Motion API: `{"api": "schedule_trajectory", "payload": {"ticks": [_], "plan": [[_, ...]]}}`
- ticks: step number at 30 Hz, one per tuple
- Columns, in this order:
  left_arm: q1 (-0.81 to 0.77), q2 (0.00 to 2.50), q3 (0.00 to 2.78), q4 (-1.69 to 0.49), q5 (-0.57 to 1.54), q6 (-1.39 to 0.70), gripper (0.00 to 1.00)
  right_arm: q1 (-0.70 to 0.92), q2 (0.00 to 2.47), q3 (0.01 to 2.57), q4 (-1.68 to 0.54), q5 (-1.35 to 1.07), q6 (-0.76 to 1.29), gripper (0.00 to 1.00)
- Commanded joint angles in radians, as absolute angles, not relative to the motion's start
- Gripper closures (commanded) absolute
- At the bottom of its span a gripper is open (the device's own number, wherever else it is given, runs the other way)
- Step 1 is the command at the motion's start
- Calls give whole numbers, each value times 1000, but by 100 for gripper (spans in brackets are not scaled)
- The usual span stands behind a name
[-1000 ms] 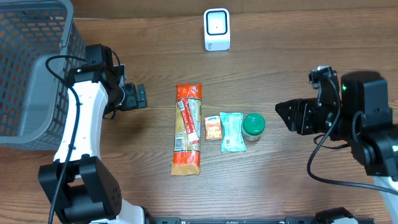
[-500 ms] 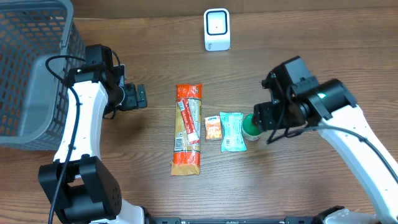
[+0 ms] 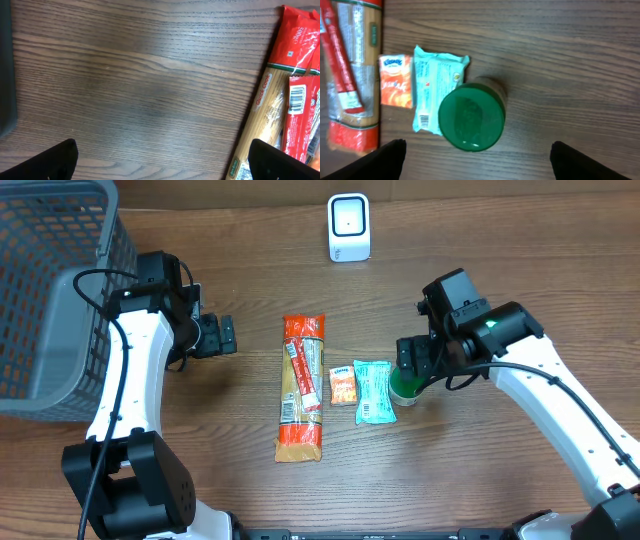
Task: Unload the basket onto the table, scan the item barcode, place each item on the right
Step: 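Move the right gripper over the green-lid jar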
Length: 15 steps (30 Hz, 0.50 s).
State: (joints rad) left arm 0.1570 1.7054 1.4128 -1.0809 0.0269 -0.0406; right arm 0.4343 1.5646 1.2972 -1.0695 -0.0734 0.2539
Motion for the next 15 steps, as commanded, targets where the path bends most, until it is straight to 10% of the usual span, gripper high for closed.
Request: {"api": "schedule_trajectory", "payload": {"ticks": [1, 15], "plan": [[157, 1683, 1427, -1080, 38, -14, 0, 439, 1568, 1249, -1038, -81, 262, 2], [157, 1683, 1427, -1080, 38, -14, 0, 439, 1568, 1195, -941, -113, 260, 0]]}}
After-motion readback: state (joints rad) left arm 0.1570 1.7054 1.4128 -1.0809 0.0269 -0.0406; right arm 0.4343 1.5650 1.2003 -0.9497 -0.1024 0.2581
